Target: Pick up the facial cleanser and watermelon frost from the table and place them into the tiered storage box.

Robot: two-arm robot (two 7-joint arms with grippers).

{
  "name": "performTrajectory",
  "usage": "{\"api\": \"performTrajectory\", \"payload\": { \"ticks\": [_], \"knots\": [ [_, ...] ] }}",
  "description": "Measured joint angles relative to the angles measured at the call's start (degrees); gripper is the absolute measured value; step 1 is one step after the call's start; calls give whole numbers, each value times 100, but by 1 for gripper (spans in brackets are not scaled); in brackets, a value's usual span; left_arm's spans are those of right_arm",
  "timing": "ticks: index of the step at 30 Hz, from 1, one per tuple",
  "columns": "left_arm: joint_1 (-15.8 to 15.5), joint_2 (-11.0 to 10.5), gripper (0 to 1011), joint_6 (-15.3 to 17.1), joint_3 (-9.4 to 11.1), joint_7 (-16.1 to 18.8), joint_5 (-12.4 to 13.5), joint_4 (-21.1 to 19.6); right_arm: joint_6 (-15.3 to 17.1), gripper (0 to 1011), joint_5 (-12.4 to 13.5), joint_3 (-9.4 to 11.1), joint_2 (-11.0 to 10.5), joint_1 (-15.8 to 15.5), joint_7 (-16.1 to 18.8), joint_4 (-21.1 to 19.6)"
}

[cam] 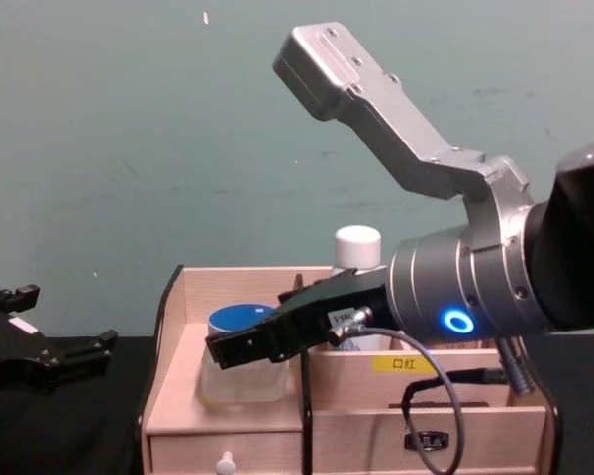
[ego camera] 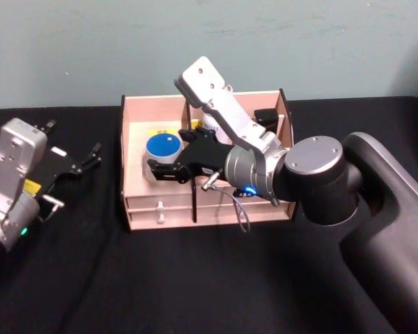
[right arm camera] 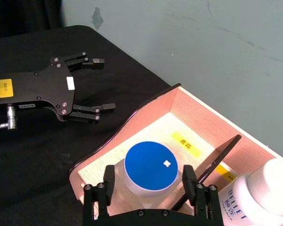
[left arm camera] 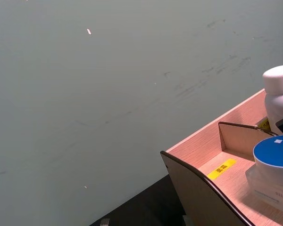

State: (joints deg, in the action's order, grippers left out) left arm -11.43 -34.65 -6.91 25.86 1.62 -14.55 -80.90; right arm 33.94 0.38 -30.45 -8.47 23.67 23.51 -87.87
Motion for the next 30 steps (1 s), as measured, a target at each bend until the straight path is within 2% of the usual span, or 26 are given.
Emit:
{"api": "performTrajectory", "payload": {
  "ticks": [5,10,17,18,24,30],
  "knots": [
    [0,0,1001,0,0,0,0,0,2,1000,2,0,-2,-4,-1,-6],
    [0,0,1001,0,0,0,0,0,-83,1002,21,19,-46,-58,23,-127],
    [0,0,1001,0,0,0,0,0,-260,1002,125,136,-309,-366,68,-859],
    [0,0,1001,0,0,0,0,0,-260,1002,125,136,-309,-366,68,-859],
    [0,0,1001,0,0,0,0,0,-389,1002,203,360,-600,-720,-41,-1518],
    [0,0,1001,0,0,0,0,0,-550,1003,212,616,-735,-993,-269,-1877]
  ]
}}
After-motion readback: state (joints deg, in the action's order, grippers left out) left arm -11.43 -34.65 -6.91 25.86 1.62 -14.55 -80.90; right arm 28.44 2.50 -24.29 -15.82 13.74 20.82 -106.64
